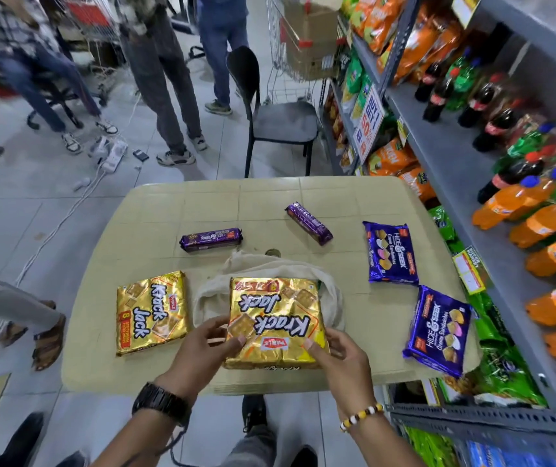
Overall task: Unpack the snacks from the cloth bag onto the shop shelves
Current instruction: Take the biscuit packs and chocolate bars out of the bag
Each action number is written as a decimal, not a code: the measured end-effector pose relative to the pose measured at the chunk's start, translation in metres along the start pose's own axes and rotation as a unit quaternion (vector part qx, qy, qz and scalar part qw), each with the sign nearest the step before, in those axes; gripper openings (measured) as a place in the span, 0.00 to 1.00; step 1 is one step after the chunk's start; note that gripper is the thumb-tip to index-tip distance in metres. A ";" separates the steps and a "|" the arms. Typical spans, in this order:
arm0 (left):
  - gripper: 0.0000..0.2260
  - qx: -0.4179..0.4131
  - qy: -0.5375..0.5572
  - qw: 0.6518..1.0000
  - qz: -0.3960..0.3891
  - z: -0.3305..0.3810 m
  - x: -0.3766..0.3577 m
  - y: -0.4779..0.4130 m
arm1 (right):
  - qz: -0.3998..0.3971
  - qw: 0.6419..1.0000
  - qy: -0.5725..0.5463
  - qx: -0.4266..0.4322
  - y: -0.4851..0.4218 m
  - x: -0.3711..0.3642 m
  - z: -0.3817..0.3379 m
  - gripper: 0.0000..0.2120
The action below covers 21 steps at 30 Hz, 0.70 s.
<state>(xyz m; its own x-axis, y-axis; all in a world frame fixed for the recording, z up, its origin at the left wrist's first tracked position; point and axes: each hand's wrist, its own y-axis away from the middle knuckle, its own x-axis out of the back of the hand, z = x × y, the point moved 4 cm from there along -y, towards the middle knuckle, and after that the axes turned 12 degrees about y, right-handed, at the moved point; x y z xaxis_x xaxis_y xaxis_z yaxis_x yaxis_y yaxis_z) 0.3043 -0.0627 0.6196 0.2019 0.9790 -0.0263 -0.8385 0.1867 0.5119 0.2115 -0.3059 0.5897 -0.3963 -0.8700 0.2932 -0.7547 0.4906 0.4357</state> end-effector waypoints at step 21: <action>0.18 -0.031 -0.022 0.999 0.038 0.122 -0.010 -0.295 | 0.000 0.988 0.140 0.066 -0.296 -0.088 -0.159 0.09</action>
<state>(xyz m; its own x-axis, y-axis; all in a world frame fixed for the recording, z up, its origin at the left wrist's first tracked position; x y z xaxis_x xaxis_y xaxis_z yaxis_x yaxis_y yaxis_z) 0.6108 -0.1373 0.5735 0.1571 0.9864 0.0484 -0.8818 0.1180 0.4566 0.5523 -0.3668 0.5702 -0.2495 -0.8137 0.5250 -0.8239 0.4632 0.3265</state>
